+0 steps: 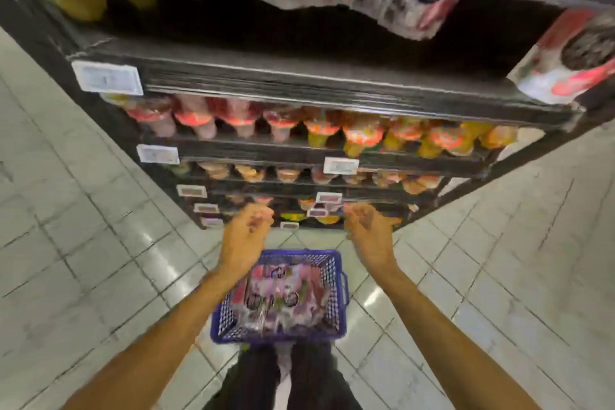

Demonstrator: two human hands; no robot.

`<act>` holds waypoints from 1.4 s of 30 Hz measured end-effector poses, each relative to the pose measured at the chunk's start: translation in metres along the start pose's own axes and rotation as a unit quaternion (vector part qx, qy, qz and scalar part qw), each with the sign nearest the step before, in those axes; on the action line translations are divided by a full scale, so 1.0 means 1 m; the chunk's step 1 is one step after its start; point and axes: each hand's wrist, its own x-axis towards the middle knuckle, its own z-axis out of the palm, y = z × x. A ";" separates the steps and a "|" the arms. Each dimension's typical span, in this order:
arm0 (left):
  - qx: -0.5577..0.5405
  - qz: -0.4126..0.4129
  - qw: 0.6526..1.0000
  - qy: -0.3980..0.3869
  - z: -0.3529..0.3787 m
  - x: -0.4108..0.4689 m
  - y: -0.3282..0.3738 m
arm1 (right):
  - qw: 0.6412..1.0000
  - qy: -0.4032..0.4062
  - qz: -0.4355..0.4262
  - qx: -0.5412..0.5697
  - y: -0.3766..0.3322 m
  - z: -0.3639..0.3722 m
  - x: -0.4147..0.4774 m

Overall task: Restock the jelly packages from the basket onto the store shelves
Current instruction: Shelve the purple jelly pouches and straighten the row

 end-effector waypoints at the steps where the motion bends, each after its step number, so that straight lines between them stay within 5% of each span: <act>1: 0.000 -0.034 0.999 0.004 0.004 -0.004 -0.028 | 0.999 -0.017 0.043 -0.002 0.026 0.009 0.001; 6: 0.023 -0.215 0.976 -0.037 0.032 -0.016 -0.148 | 0.977 -0.067 0.184 -0.080 0.148 0.052 0.003; 11: 0.055 -0.281 0.957 -0.052 0.074 -0.011 -0.251 | 0.953 -0.076 0.265 -0.124 0.272 0.096 0.018; 17: 0.119 -0.349 0.927 -0.061 0.121 -0.004 -0.395 | 0.923 -0.145 0.255 -0.247 0.415 0.154 0.036; 26: 0.138 -0.457 0.878 -0.022 0.175 0.009 -0.565 | 0.898 -0.213 0.309 -0.229 0.556 0.235 0.053; 35: 0.123 -0.478 0.870 -0.018 0.197 0.014 -0.620 | 0.848 -0.252 0.316 -0.344 0.606 0.269 0.053; 42: 0.098 -0.502 0.857 -0.069 0.187 0.014 -0.581 | 0.877 -0.296 0.344 -0.159 0.582 0.255 0.051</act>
